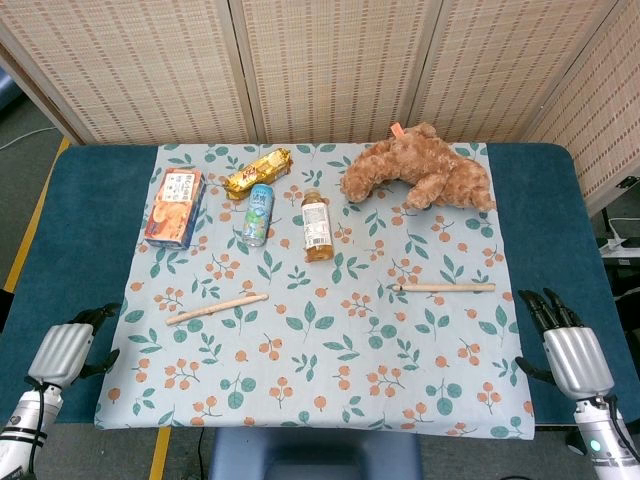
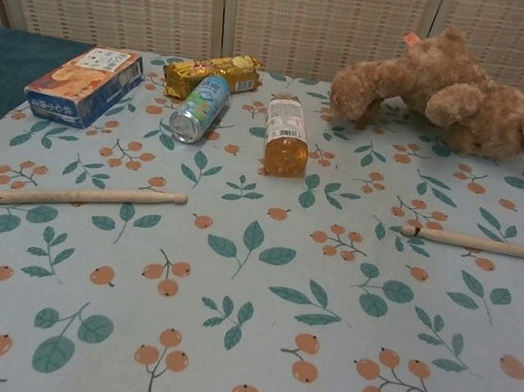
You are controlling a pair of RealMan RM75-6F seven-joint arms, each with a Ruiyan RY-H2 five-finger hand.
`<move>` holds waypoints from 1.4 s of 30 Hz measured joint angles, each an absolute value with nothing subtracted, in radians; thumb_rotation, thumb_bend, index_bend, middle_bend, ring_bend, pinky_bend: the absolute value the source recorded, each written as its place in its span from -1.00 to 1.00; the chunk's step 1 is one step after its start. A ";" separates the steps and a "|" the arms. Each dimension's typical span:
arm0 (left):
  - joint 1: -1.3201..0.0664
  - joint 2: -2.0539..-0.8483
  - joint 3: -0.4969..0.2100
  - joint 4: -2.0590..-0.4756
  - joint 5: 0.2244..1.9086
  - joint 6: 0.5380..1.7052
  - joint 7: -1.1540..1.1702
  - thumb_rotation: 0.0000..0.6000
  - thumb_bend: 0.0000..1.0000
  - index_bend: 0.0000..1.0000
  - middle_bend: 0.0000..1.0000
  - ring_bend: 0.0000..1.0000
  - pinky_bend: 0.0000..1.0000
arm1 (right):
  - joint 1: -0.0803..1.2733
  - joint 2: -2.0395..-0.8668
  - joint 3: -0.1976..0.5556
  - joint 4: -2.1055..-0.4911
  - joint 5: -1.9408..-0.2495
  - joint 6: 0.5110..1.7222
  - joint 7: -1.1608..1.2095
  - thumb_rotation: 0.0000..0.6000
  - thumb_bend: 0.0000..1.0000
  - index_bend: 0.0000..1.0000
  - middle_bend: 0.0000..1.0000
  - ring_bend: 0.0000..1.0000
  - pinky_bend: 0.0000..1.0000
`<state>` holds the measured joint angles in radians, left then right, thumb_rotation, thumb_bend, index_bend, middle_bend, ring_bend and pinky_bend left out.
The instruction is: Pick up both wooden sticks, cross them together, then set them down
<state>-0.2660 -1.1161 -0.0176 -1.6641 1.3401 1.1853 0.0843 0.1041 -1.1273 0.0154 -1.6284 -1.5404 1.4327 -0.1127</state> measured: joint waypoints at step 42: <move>-0.492 -1.550 -0.164 -1.637 1.063 1.136 0.568 1.00 -0.30 -0.70 -0.38 0.58 1.00 | 0.058 -1.098 0.037 -1.636 -1.622 1.579 -0.051 1.00 -0.84 -0.83 -0.83 -0.01 0.22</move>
